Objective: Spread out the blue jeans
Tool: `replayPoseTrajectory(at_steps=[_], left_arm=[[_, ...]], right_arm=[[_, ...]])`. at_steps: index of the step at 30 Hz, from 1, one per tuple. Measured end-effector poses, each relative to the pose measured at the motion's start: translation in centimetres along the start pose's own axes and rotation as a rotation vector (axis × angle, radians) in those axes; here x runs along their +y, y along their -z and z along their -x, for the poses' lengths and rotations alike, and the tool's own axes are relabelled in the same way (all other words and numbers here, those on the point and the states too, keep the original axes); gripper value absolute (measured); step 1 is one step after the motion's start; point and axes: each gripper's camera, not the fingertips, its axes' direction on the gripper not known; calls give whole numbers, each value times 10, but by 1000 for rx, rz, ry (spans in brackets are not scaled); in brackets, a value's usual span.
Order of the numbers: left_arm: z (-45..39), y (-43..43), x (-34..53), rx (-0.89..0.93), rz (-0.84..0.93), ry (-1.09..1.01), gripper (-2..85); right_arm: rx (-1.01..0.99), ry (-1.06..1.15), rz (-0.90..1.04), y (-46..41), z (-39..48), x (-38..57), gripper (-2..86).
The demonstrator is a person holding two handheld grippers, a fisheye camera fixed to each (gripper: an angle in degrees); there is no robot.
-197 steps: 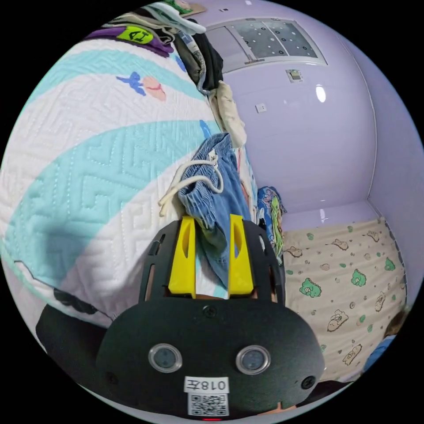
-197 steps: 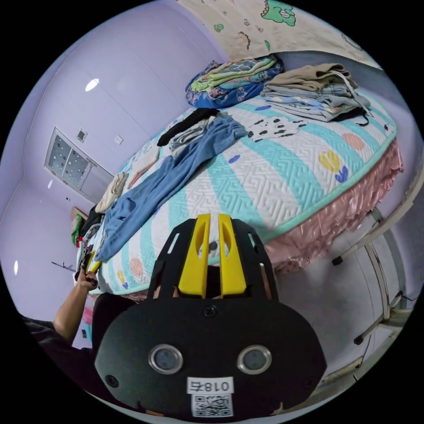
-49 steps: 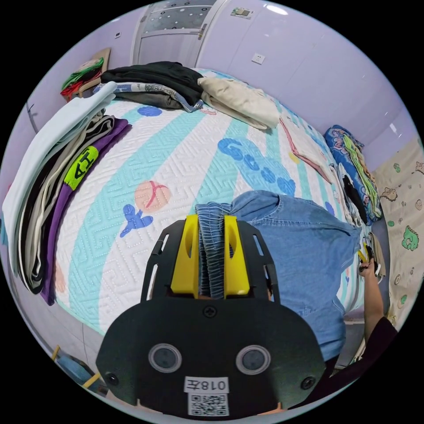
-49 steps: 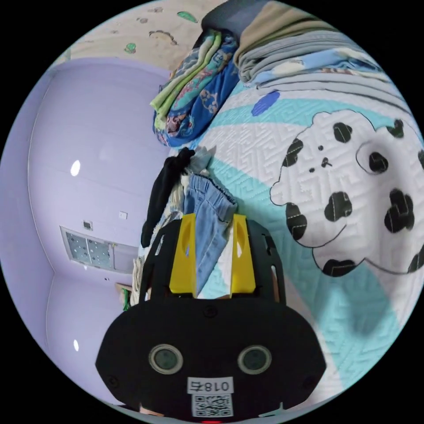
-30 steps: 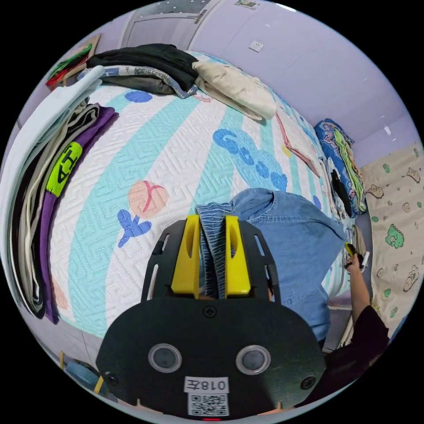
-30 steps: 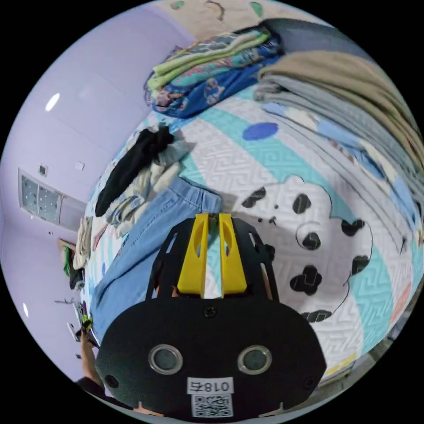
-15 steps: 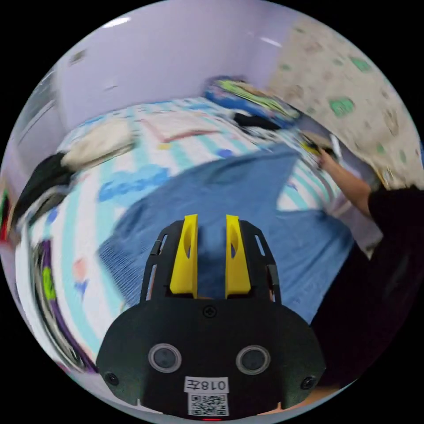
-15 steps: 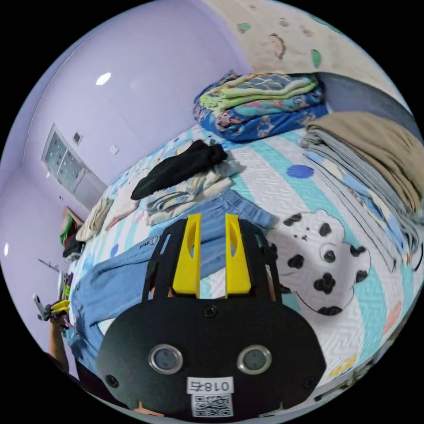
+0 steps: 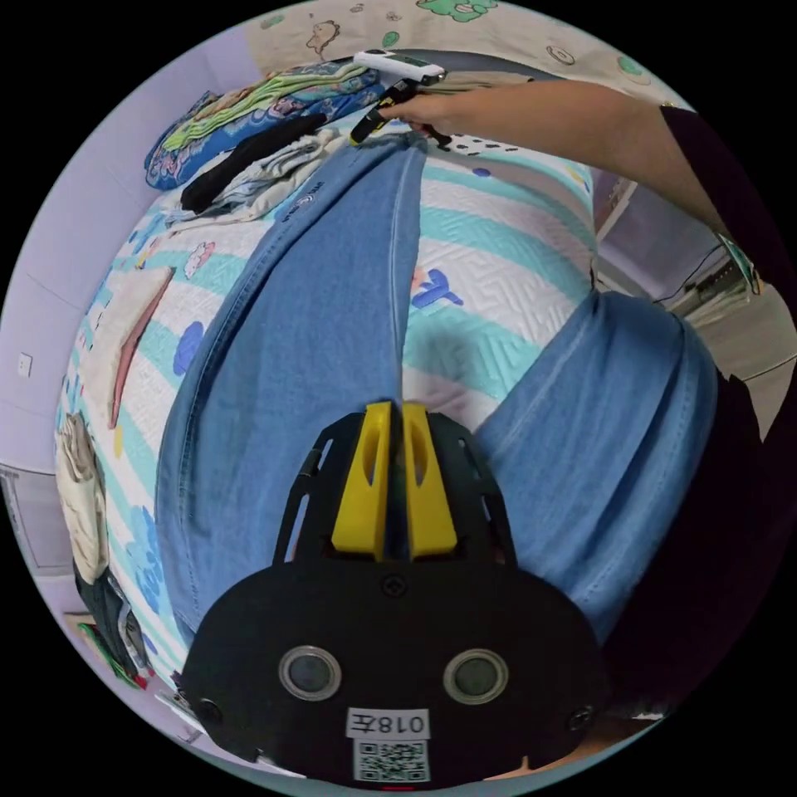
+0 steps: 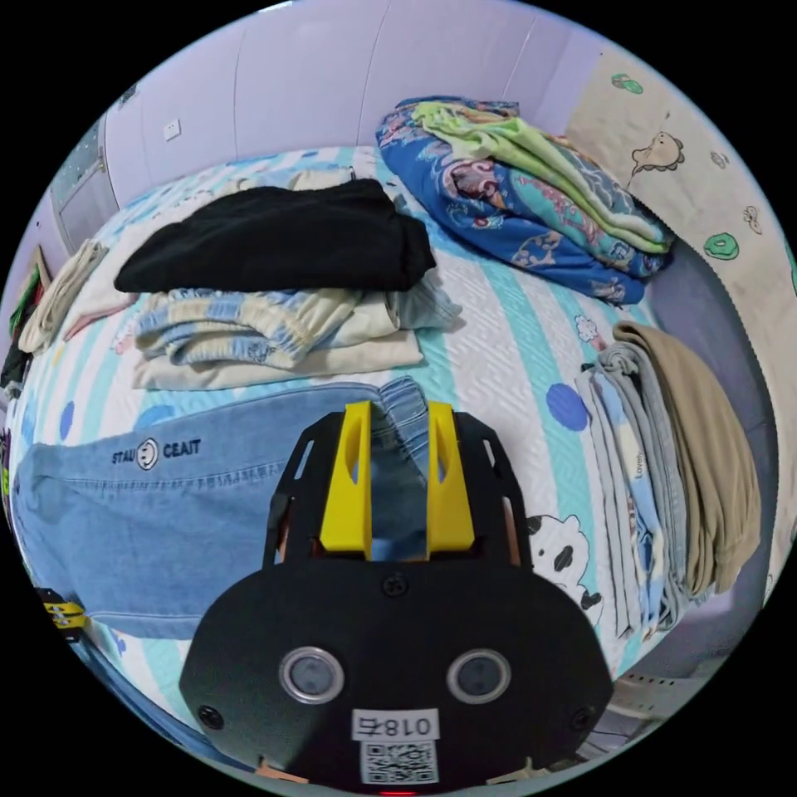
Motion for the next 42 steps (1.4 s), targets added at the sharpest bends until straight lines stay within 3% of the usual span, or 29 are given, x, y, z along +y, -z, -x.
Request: replayPoseTrajectory(at_steps=[3,9,12,17,20,23,28,34,38,42], left_arm=[[1,-1,7,17,-5,0,-7],[22,-9,34,188,-44,56,-5],[22,-38,48,204,-43,91,19],[27,-36,102,303,-191,147,95],[25,-10,173,290,-330,217,101],[17,23,279,285,-503,338,100],[-25,45,523,183,-681,776,97],[-121,-11,734,149,-740,1246,104],[-163,-77,804,248,-775,1412,121],[-190,-146,835,426,-846,1471,147]], right_arm=[[-28,-1,57,-28,-3,-4,65],[84,23,-99,-40,1,-2,51],[35,-2,-1,-72,-7,-3,72],[-159,-218,-150,-52,-80,35,110],[-320,-293,-261,-18,-130,101,113],[-375,-222,-278,19,-152,193,113],[-465,-255,-147,53,-172,370,110],[-706,-655,7,33,-208,538,115],[-1017,-975,-15,-24,-238,595,120],[-1138,-1106,4,-66,-255,614,117]])
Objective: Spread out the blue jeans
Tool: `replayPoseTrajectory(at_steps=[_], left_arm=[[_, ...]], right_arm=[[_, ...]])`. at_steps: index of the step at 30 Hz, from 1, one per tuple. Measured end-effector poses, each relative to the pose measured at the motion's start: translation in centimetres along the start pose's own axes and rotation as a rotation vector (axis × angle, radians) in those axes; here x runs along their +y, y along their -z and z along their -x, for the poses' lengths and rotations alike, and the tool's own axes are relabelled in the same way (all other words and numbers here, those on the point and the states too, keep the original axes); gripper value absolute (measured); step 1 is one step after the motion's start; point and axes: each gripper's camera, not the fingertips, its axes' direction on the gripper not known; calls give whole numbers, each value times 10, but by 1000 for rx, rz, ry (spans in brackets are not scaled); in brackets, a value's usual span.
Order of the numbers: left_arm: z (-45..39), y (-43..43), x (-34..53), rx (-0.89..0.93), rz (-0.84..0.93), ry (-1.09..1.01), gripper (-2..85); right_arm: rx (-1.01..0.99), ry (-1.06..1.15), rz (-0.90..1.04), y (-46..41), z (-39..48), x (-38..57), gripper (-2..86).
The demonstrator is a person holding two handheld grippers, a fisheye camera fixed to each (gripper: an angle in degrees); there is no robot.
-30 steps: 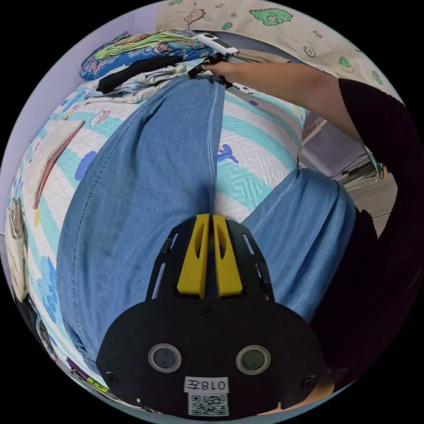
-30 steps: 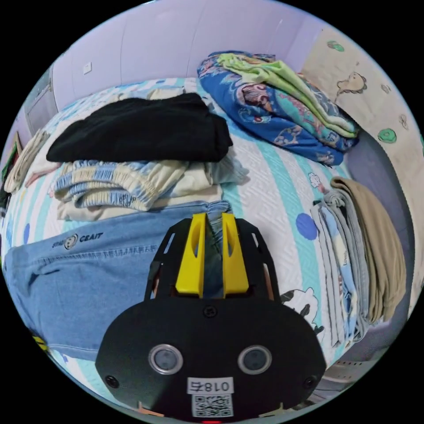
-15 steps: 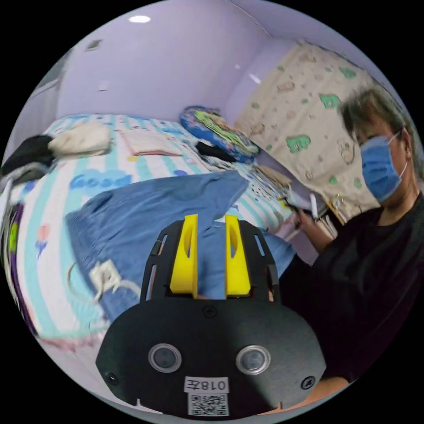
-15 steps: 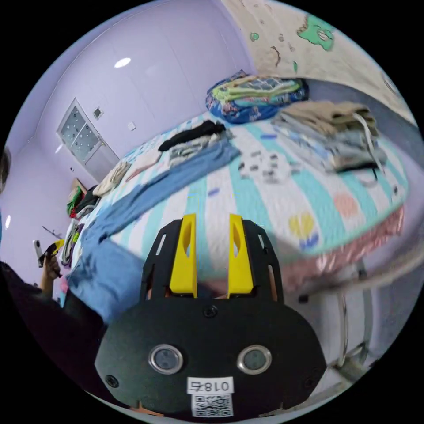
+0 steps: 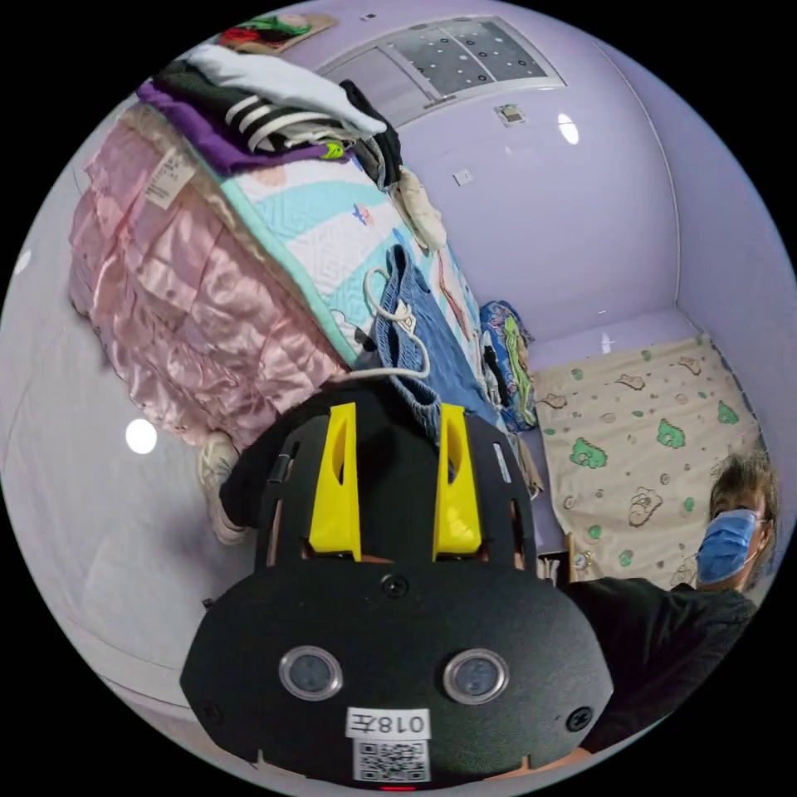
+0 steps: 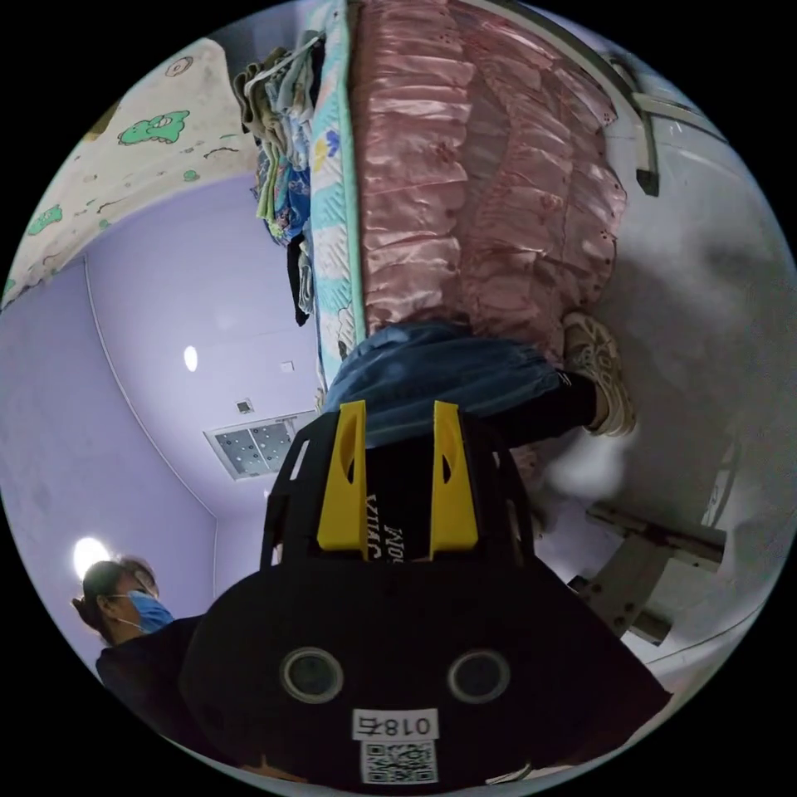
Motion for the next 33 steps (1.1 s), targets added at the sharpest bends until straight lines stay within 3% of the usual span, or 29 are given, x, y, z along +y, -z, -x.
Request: replayPoseTrajectory(at_steps=[4,9,16,20,24,33], left_arm=[[9,-33,20,81,59,-36,174],[7,-72,24,30,105,-75,178],[5,-133,33,-43,204,-87,50],[-5,-139,49,-91,151,-144,40],[-5,-125,55,10,71,-145,39],[-22,-126,59,62,-2,-173,38]], right_arm=[[-5,-5,9,9,-14,-25,111],[-22,6,-8,28,-26,-53,107],[-30,-26,-38,55,-61,-90,107],[-17,-19,6,55,-72,-118,114],[-23,-29,73,47,-83,-146,121],[-182,-237,159,14,-147,-205,131]])
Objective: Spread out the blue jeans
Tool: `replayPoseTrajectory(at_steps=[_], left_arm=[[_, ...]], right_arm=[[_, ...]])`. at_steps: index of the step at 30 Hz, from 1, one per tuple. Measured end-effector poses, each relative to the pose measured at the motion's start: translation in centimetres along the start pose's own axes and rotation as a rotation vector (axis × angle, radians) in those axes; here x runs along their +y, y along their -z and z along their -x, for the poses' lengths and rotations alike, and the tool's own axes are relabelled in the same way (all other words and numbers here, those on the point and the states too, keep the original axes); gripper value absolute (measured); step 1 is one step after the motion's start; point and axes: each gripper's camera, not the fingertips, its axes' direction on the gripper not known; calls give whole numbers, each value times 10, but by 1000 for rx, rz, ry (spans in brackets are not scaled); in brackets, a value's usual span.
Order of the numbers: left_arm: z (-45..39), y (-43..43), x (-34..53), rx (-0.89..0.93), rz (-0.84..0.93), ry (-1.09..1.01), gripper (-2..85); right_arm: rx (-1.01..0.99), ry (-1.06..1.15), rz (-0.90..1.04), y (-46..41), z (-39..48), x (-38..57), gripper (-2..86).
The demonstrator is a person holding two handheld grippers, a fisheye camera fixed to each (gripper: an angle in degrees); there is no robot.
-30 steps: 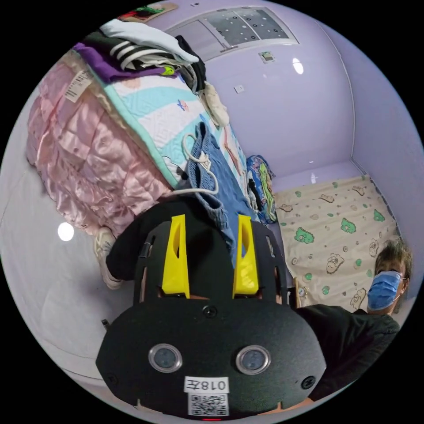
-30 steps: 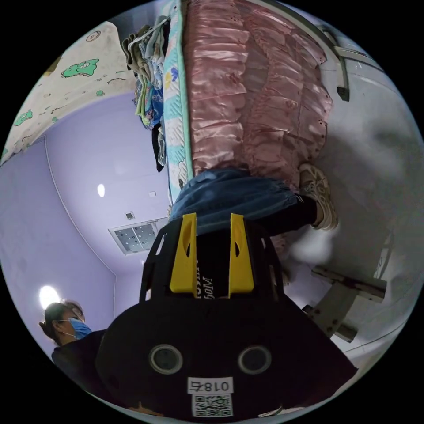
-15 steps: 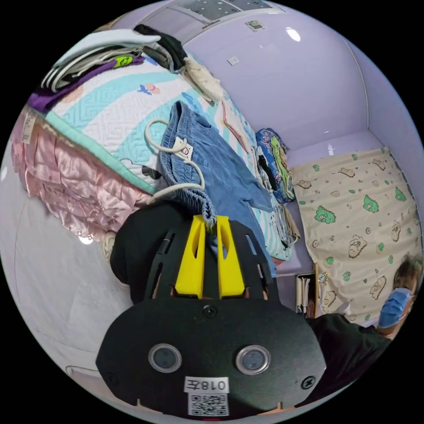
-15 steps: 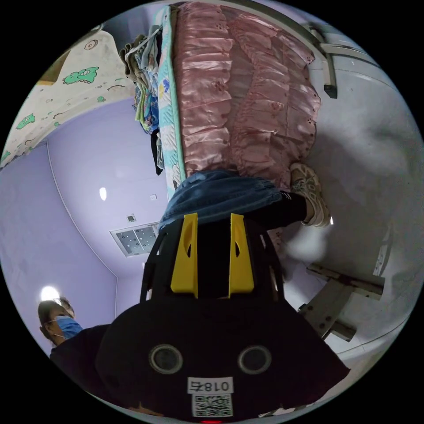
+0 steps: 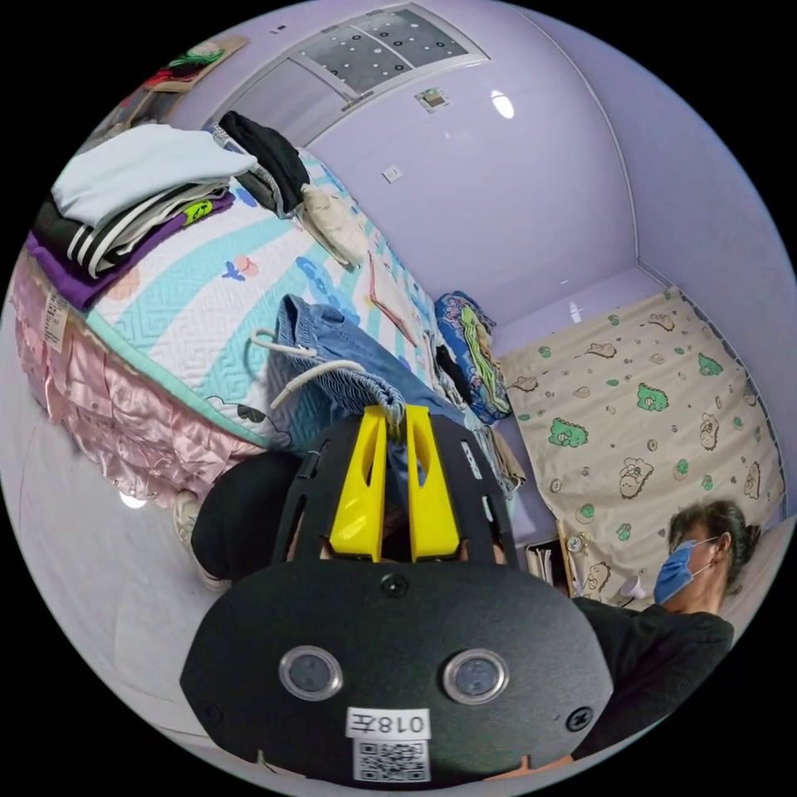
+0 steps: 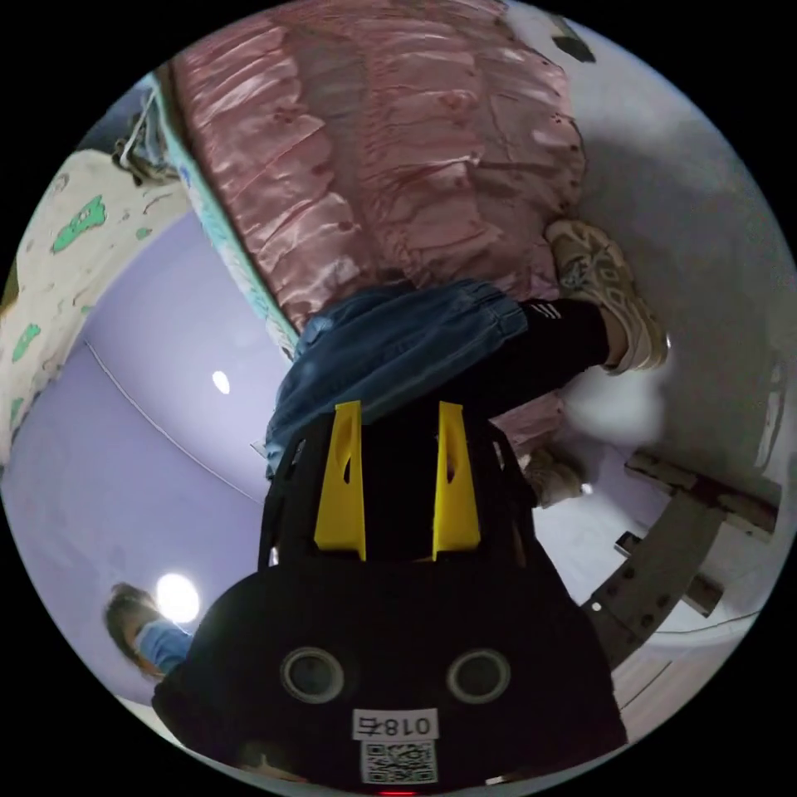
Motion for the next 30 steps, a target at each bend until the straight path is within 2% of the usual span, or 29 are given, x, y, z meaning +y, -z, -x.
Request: replayPoseTrajectory(at_steps=[5,12,16,17,19,30], left_arm=[[-3,-19,9,10,-20,22,37],[-6,-45,25,14,-33,35,36],[-2,-59,35,16,-40,52,36],[-1,-61,36,17,-41,54,36],[3,-70,42,23,-46,62,37],[24,-110,55,72,-72,83,39]], right_arm=[[-98,-113,-37,0,-30,-26,131],[-173,-164,-63,-9,-40,-40,127],[-195,-175,-72,-14,-46,-38,61],[-191,-171,-84,-13,-47,-35,21],[-234,-158,-124,-9,-48,-27,9],[-332,84,-287,29,6,19,-5]])
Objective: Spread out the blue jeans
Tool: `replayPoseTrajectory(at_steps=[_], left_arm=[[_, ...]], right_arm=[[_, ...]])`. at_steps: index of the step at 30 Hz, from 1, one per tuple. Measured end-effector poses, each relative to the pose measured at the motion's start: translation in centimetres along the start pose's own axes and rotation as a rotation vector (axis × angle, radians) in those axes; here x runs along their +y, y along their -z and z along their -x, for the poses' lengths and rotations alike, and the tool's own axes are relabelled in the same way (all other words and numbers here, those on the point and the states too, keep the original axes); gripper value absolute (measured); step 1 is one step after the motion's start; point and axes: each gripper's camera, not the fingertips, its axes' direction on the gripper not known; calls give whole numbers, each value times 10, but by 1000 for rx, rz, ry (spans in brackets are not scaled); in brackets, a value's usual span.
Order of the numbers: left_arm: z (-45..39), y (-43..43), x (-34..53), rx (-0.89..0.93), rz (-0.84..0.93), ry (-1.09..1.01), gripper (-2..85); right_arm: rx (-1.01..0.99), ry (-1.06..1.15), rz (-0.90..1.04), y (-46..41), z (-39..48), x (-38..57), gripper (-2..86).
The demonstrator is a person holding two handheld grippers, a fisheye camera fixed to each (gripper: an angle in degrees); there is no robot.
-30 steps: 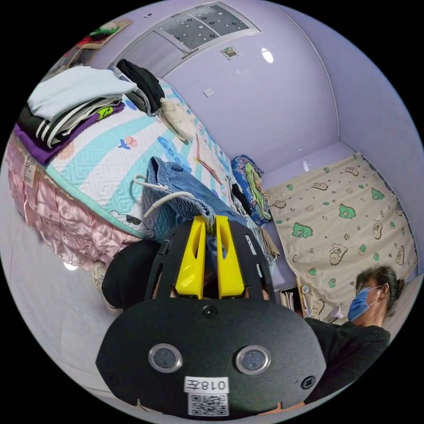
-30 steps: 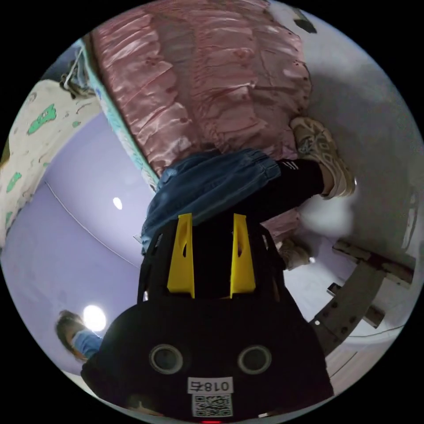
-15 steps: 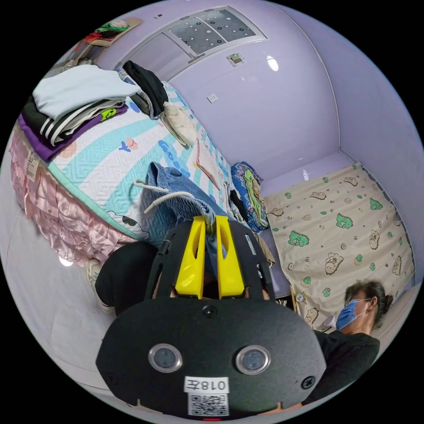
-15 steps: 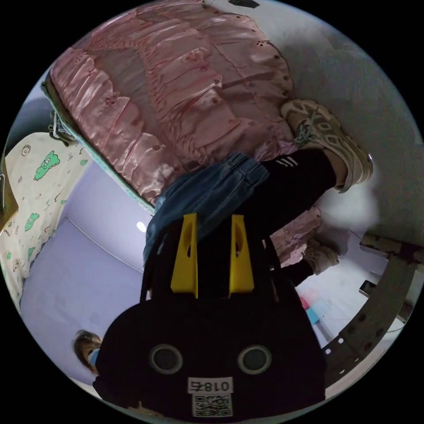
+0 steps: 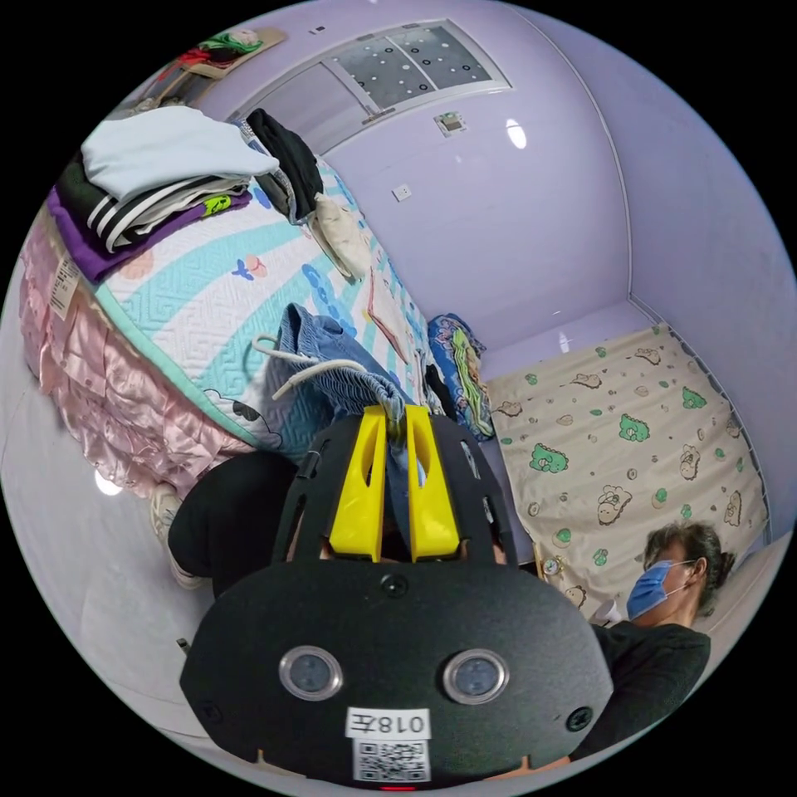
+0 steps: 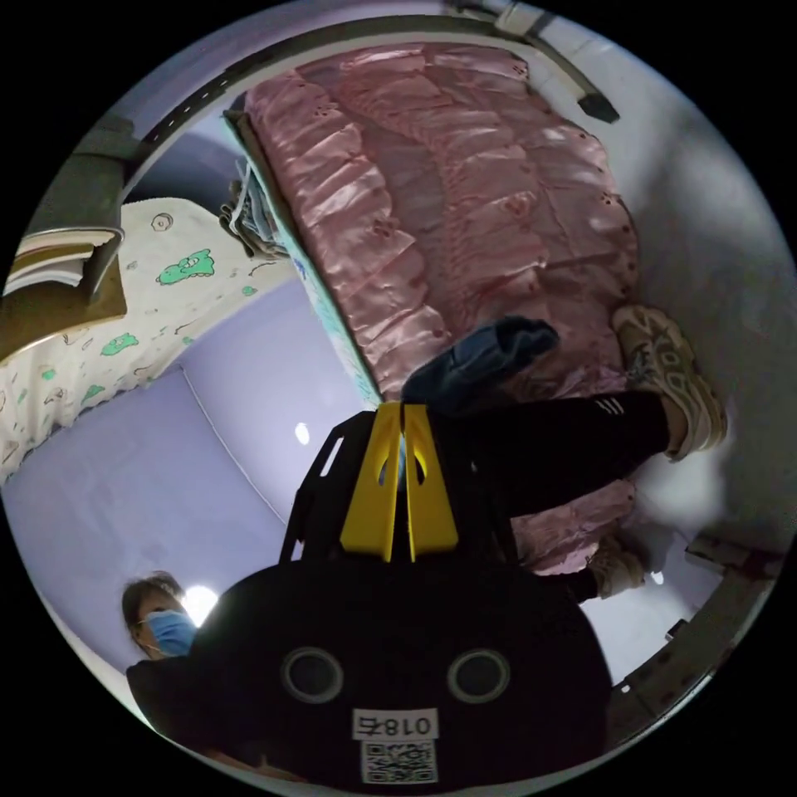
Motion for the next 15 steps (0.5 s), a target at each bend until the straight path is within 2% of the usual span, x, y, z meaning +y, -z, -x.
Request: replayPoseTrajectory(at_steps=[5,9,11,15], left_arm=[[19,-15,4,26,-11,26,38],[30,-25,3,75,-29,43,38],[29,-31,-1,95,-33,40,38],[19,-51,-14,123,-11,9,37]], right_arm=[[84,25,-17,4,12,27,-6],[-48,68,-79,6,25,53,-6],[-138,138,-89,-1,50,67,-5],[-193,283,-66,-24,107,86,-5]])
